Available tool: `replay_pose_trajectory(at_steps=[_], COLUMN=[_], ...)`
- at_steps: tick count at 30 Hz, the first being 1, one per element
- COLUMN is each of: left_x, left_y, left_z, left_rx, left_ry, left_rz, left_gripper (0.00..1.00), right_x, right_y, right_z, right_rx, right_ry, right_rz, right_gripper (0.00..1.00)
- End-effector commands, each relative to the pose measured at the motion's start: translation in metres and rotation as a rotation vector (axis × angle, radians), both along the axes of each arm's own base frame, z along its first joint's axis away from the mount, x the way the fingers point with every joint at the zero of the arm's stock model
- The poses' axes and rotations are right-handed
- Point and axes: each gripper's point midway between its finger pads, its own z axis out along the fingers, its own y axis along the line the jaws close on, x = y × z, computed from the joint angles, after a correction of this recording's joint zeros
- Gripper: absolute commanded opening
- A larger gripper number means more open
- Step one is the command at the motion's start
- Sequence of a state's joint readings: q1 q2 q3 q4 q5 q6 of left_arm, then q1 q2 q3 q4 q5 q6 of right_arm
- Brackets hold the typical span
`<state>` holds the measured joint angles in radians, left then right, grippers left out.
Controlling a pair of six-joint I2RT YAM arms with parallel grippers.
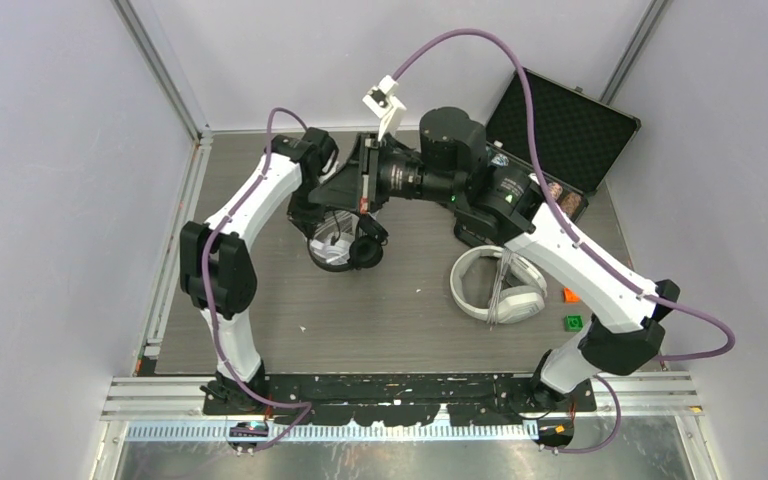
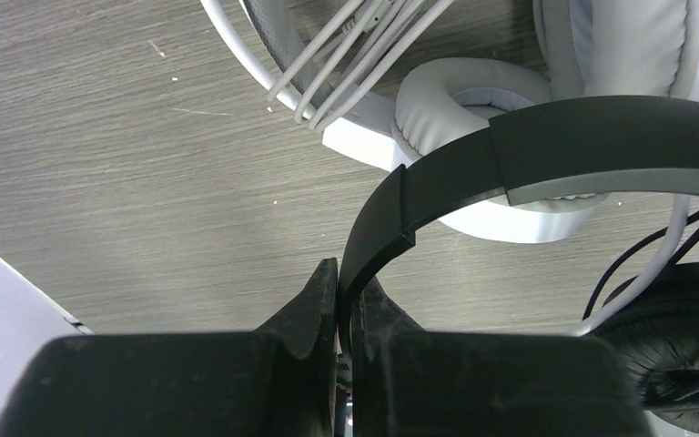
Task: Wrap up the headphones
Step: Wrap the headphones cable around the headphones.
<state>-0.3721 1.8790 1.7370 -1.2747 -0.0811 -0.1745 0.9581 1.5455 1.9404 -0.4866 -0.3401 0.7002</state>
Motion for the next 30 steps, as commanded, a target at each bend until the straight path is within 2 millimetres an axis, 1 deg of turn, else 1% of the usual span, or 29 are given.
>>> replay_pose_trajectory(at_steps=[1,3,4,6,8,11,13,17,19,22,23,25,27,30], left_x=[0.016,0.020,0.022,0.028,0.034,0.043,0.050,0.061,0.066,0.072,0.074,0.076,0.076,0.075], left_y=[-0.005,-0.004,-0.004,-0.003,0.001,-0.002,-0.001,0.000,0.001,0.002,0.002,0.001,0.002,0.005], left_z=[0.006,0.008,0.010,0.016,0.021,0.033,0.040,0.057,0.066,0.081,0.086,0.095,0.105,0.119], left_rx=[-0.072,-0.087,-0.098,-0.124,-0.140,-0.225,-0.275,-0.341,-0.378,-0.438,-0.462,-0.518,-0.547,-0.569], left_ry=[-0.058,-0.066,-0.072,-0.089,-0.115,-0.143,-0.171,-0.238,-0.267,-0.318,-0.337,-0.357,-0.377,-0.408], left_rz=[0.064,0.084,0.095,0.120,0.148,0.187,0.223,0.282,0.309,0.354,0.365,0.383,0.397,0.401], left_gripper=[0.00,0.00,0.00,0.00,0.00,0.00,0.00,0.00,0.00,0.00,0.00,0.00,0.00,0.00], right_x=[-0.043,-0.053,-0.060,-0.071,-0.080,-0.092,-0.099,-0.109,-0.109,-0.101,-0.099,-0.091,-0.081,-0.071], right_y=[-0.007,-0.002,0.001,0.004,0.004,0.003,0.003,-0.003,-0.011,-0.029,-0.035,-0.050,-0.066,-0.083], right_z=[0.051,0.042,0.032,0.019,0.008,-0.011,-0.028,-0.072,-0.100,-0.145,-0.164,-0.191,-0.212,-0.233], right_rx=[0.169,0.168,0.156,0.144,0.135,0.104,0.070,-0.011,-0.071,-0.174,-0.212,-0.293,-0.364,-0.432], right_ry=[-0.028,0.004,0.028,0.063,0.085,0.109,0.135,0.189,0.197,0.210,0.215,0.195,0.164,0.132], right_rz=[0.084,0.112,0.127,0.147,0.153,0.168,0.183,0.190,0.158,0.067,0.042,-0.020,-0.092,-0.169], right_gripper=[0.00,0.00,0.00,0.00,0.00,0.00,0.00,0.00,0.00,0.00,0.00,0.00,0.00,0.00])
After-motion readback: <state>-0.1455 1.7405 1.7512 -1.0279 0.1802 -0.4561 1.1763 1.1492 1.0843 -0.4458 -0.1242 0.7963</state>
